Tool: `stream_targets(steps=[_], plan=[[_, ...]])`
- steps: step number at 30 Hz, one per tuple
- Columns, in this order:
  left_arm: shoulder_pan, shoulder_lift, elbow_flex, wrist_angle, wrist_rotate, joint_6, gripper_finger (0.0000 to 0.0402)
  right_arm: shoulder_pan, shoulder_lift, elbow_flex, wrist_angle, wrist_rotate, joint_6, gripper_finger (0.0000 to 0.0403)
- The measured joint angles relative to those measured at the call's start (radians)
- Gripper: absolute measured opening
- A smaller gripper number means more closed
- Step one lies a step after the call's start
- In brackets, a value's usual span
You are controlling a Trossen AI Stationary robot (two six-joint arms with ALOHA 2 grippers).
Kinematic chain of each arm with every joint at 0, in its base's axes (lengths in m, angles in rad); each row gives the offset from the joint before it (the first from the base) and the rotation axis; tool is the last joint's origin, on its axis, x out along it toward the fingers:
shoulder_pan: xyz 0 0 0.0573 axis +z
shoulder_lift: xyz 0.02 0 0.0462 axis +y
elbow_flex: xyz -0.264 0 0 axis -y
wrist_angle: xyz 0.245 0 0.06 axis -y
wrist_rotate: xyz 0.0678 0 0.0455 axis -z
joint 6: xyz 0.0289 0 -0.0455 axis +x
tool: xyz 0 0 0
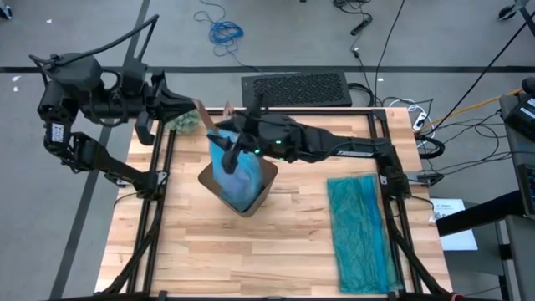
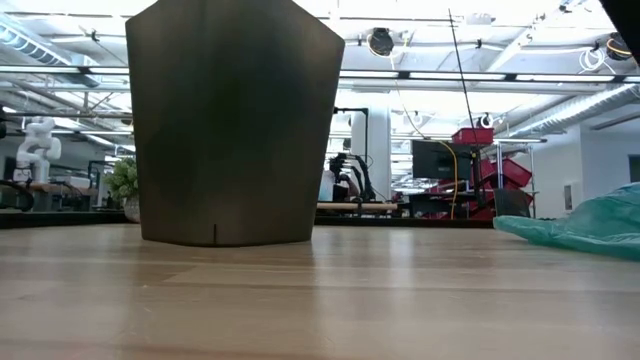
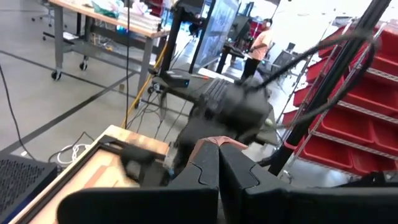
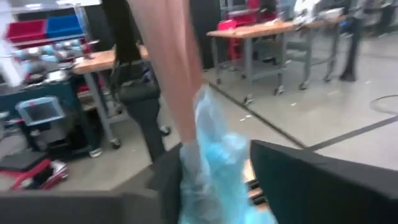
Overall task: Place trash/remove bag and relplace
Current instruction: Close the blue trash bag
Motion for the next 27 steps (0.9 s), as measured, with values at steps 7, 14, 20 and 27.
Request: stream_targets(steps=[7,14,20,27], plan=[[0.000,0.000,0.000,0.026,0.005,0.001,0.0000,-0.015,0.034,0.001,0.008,-0.055,-0.006,0.0010],[0.000,0.000,-0.002,0.029,0.005,0.000,0.0000,-0.010,0.049,0.002,-0.118,-0.051,0.026,0.0001],[0.000,-0.002,-0.003,0.028,0.005,-0.006,0.0000,0.009,0.063,0.003,-0.127,-0.081,0.032,0.0001],[0.000,-0.007,0.000,0.025,0.021,-0.018,0.0000,0.006,0.003,-0.002,-0.152,-0.128,0.042,0.0045]])
